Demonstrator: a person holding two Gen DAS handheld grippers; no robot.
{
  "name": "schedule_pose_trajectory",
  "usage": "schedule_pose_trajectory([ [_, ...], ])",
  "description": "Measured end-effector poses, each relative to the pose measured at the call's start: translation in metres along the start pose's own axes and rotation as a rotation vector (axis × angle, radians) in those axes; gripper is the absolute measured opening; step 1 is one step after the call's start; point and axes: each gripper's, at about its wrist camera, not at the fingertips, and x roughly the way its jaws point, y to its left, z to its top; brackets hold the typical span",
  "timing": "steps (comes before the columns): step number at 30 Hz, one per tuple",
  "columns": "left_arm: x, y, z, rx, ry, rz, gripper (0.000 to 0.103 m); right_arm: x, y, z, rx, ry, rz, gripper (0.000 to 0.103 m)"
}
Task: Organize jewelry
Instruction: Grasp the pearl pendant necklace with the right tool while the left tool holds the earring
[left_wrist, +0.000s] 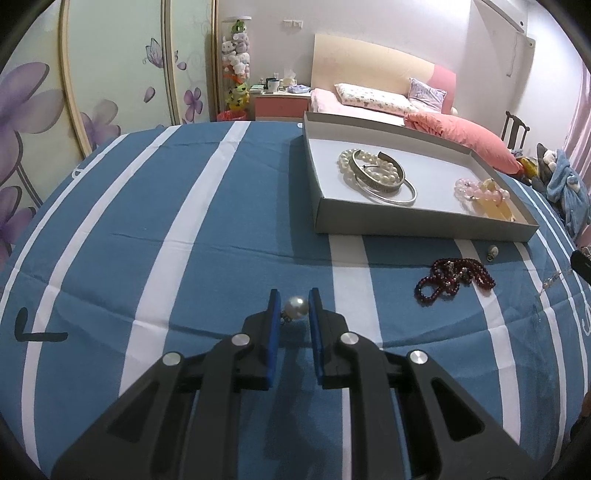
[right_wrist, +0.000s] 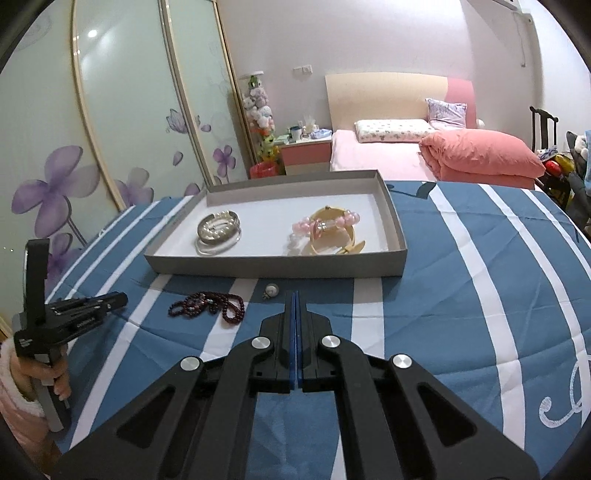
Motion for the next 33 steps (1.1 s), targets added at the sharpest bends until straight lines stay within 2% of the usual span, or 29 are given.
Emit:
schedule_pose_trajectory([
  [8,-0.002,0.002,0.001,-0.003,-0.007,-0.003,0.016,0.002,-0.006,-0.007,0.020,0.015,-0.009,0.001],
  [16,-0.022,0.000,0.006,-0.001,-0.078,-0.010,0.016,-0.015,-0.003,0.003,-0.001,-0.063,-0.013,0.001],
  [19,-0.024,-0.002,0.009,0.005,-0.089,-0.015,0.016,-0.001,0.005,-0.001,-0.068,0.015,-0.034,0.002],
  [21,-0.024,-0.004,0.009,0.009,-0.089,-0.017,0.016,0.016,0.005,-0.008,-0.085,0.100,-0.053,0.015],
  [22,-0.024,-0.005,0.009,0.010,-0.087,-0.018,0.016,0.020,0.004,-0.012,-0.084,0.124,-0.058,0.044],
  [23,-0.024,-0.005,0.008,0.010,-0.087,-0.020,0.016,0.026,0.003,-0.017,-0.086,0.145,-0.071,0.065],
  [24,-0.024,-0.005,0.008,0.009,-0.087,-0.021,0.016,0.028,0.002,-0.019,-0.090,0.153,-0.076,0.066],
  [27,-0.024,-0.005,0.008,0.009,-0.088,-0.020,0.016,0.039,-0.001,-0.023,-0.089,0.202,-0.094,0.060],
  [30,-0.024,-0.004,0.009,0.003,-0.092,-0.017,0.016,0.054,-0.006,-0.029,-0.079,0.268,-0.106,0.046],
  [31,-0.025,-0.003,0.009,0.001,-0.093,-0.017,0.016,0.052,-0.004,-0.031,-0.094,0.255,-0.117,0.041],
  [33,-0.025,0.000,0.010,-0.002,-0.094,-0.015,0.016,0.051,-0.001,-0.032,-0.111,0.259,-0.111,0.025],
])
